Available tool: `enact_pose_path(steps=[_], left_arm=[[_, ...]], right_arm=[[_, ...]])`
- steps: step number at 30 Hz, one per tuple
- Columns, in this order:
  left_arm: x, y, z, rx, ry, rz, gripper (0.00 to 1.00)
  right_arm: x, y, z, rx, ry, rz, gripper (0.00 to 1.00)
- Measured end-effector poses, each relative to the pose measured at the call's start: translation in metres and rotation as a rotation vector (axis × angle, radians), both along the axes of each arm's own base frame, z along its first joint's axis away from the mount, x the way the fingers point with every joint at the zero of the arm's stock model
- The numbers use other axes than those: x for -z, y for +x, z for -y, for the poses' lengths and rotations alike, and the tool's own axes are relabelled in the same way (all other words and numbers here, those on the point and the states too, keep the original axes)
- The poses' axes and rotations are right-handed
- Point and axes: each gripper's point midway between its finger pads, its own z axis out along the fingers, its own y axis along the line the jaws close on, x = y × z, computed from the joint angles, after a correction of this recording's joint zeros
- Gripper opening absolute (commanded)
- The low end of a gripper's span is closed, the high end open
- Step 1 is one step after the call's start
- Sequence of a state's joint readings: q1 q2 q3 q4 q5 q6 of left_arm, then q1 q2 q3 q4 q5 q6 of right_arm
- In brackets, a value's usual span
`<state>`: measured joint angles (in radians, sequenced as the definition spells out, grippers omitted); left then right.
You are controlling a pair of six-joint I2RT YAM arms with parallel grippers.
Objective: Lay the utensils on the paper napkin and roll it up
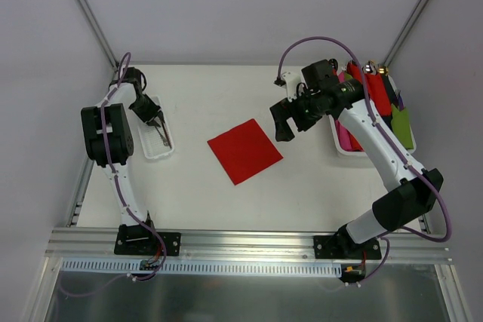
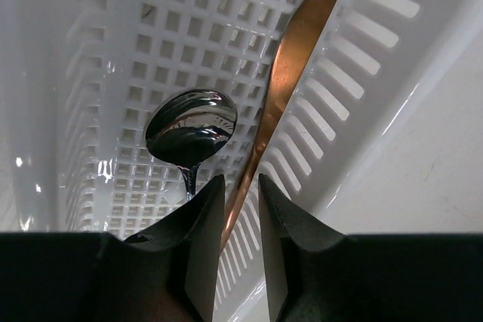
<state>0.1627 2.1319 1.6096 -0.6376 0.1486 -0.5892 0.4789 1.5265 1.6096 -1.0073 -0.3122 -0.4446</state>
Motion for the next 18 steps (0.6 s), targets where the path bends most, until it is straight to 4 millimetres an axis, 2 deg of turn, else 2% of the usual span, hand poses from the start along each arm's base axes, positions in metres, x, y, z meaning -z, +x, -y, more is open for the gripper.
enact_pose_path(steps=[6, 18], left_arm=[[0.001, 0.0, 0.0, -0.002, -0.001, -0.002, 0.26], [0.002, -0.002, -0.003, 0.002, 0.031, -0.037, 0.16]], right_arm=[[0.0, 0.003, 0.004, 0.026, 0.003, -0.006, 0.99], [0.0, 0.008, 0.011, 0.066, 0.007, -0.014, 0.99]])
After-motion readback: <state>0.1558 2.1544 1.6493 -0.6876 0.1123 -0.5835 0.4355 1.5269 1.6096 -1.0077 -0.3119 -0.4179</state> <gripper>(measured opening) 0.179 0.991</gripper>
